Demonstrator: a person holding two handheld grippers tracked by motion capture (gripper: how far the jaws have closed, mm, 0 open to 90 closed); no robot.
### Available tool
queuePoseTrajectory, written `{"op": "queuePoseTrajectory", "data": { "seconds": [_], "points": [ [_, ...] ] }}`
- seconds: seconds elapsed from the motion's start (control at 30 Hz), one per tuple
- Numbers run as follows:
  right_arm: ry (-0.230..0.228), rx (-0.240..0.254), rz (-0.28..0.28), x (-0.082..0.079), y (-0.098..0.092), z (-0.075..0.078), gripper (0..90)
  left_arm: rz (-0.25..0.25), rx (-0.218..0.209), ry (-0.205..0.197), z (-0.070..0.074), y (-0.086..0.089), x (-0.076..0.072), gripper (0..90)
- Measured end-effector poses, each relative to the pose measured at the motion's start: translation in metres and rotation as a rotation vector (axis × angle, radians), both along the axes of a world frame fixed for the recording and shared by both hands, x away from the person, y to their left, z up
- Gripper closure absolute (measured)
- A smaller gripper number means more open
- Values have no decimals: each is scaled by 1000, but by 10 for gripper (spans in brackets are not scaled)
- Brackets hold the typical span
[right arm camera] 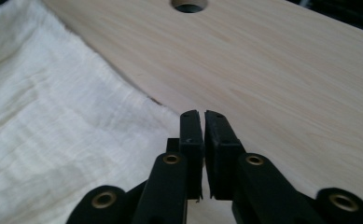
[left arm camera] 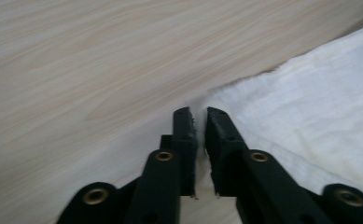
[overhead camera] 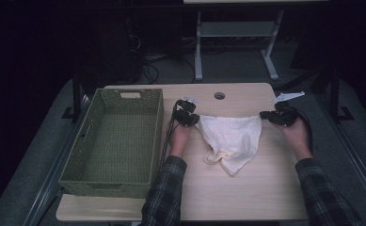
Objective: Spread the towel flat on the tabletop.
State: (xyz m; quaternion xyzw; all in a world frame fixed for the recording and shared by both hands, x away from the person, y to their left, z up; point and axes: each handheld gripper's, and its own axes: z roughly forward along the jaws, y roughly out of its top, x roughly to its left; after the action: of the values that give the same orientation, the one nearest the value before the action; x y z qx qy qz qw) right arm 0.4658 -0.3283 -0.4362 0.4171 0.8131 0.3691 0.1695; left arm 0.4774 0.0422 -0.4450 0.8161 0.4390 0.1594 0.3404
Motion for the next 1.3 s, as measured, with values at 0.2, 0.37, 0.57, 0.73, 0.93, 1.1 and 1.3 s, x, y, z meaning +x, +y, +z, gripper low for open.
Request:
{"op": "queuePoseTrajectory", "data": {
  "seconds": [0.2,0.37,0.57,0.73,0.93,1.1,1.3],
  "points": [
    [-21,67,13,-9,-2,10,725,-9,-41,-26,16,3,-13,657],
    [-13,120,60,-26,2,19,697,-64,-82,-41,29,1,-33,613],
    [-11,114,144,-57,19,19,694,-159,-83,-35,32,-7,-67,594],
    [-1,95,175,-77,33,15,695,-219,-64,-20,25,-10,-92,580],
    [29,97,222,-98,46,10,696,-268,-99,-12,21,-4,-123,543],
    [44,97,247,-114,52,7,696,-303,-97,-22,18,-3,-142,525],
    [62,115,283,-144,62,0,698,-330,-68,-39,14,-2,-161,506]
  ]
}}
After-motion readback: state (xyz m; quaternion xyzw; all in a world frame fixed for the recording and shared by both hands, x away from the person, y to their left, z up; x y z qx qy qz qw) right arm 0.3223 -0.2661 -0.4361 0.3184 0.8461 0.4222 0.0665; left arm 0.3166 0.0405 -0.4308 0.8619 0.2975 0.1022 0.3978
